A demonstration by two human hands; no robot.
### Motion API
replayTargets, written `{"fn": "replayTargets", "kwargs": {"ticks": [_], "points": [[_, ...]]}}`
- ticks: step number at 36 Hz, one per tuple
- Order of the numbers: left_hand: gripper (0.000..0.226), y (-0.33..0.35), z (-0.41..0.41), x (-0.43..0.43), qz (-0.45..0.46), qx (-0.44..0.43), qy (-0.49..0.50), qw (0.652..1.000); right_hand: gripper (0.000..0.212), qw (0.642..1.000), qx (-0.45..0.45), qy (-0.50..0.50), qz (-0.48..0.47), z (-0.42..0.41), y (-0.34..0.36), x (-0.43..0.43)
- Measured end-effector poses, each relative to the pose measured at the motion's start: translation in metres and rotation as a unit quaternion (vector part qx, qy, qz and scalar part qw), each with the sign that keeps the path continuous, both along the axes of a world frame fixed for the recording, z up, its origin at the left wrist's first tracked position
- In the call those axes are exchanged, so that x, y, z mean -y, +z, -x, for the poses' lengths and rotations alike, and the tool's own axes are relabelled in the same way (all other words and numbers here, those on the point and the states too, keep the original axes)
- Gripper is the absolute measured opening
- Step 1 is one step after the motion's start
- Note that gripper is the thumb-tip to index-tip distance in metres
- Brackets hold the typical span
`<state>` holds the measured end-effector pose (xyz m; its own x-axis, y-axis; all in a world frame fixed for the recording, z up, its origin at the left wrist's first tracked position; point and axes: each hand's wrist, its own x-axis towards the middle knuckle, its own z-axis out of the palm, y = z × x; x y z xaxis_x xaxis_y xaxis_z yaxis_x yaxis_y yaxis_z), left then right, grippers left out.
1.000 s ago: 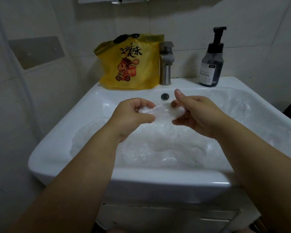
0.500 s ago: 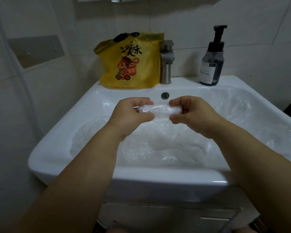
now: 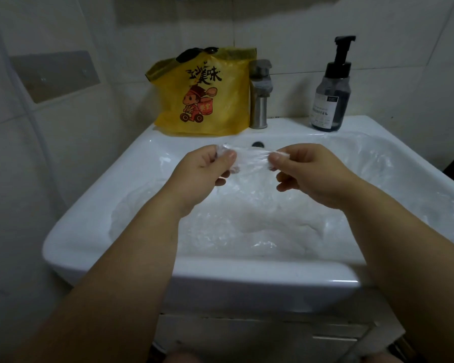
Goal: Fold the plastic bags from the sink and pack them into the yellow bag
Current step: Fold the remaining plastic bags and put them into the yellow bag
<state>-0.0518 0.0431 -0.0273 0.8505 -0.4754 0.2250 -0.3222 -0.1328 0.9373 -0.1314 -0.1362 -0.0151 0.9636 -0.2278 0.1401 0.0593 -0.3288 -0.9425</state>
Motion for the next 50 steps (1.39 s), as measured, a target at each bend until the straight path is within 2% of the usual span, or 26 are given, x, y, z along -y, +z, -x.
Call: {"fn": "replayTargets", "kwargs": {"ticks": [4, 10, 18, 24, 27, 29, 32, 33, 36, 39, 42, 45, 50], "points": [[0.014, 0.001, 0.002, 0.001, 0.029, -0.042, -0.015, 0.999, 0.012, 0.996, 0.001, 0.017, -0.088, 0.001, 0.003, 0.001], [0.014, 0.006, 0.004, -0.001, 0.062, -0.088, -0.048, 0.993, 0.013, 0.988, -0.012, 0.054, -0.147, 0.002, 0.006, 0.004], [0.026, 0.011, 0.007, -0.002, 0.098, -0.147, -0.084, 0.981, 0.021, 0.979, 0.008, 0.077, -0.188, 0.003, 0.006, 0.002], [0.016, 0.010, 0.008, 0.001, 0.101, -0.155, -0.084, 0.979, 0.020, 0.981, 0.011, 0.076, -0.179, 0.002, 0.006, 0.001], [0.022, 0.012, 0.008, 0.001, 0.123, -0.162, -0.080, 0.976, 0.018, 0.980, 0.011, 0.080, -0.183, 0.002, 0.007, 0.000], [0.026, 0.014, 0.008, -0.001, 0.147, -0.180, -0.089, 0.969, 0.008, 0.976, 0.006, 0.099, -0.194, 0.002, 0.008, 0.000], [0.020, 0.017, 0.009, -0.002, 0.183, -0.210, -0.104, 0.955, 0.019, 0.980, -0.005, 0.103, -0.172, 0.003, 0.007, 0.000], [0.017, 0.017, 0.009, -0.002, 0.185, -0.211, -0.104, 0.954, 0.015, 0.983, -0.001, 0.089, -0.158, 0.002, 0.006, 0.000], [0.013, 0.012, 0.008, 0.001, 0.122, -0.150, -0.051, 0.980, 0.005, 0.988, 0.005, 0.069, -0.136, 0.000, 0.003, 0.000], [0.008, 0.008, 0.007, 0.003, 0.087, -0.103, -0.014, 0.991, 0.014, 0.990, -0.016, 0.056, -0.131, -0.001, 0.002, 0.001], [0.014, 0.007, 0.005, 0.002, 0.096, -0.098, -0.011, 0.990, 0.026, 0.991, -0.040, 0.059, -0.115, -0.002, 0.001, 0.001], [0.012, 0.006, 0.003, 0.003, 0.112, -0.088, -0.002, 0.990, 0.013, 0.993, -0.059, 0.063, -0.081, -0.001, 0.000, 0.000], [0.009, 0.011, 0.004, 0.009, 0.193, -0.120, 0.041, 0.973, 0.019, 0.995, -0.037, 0.077, -0.060, -0.001, -0.001, -0.007]]}}
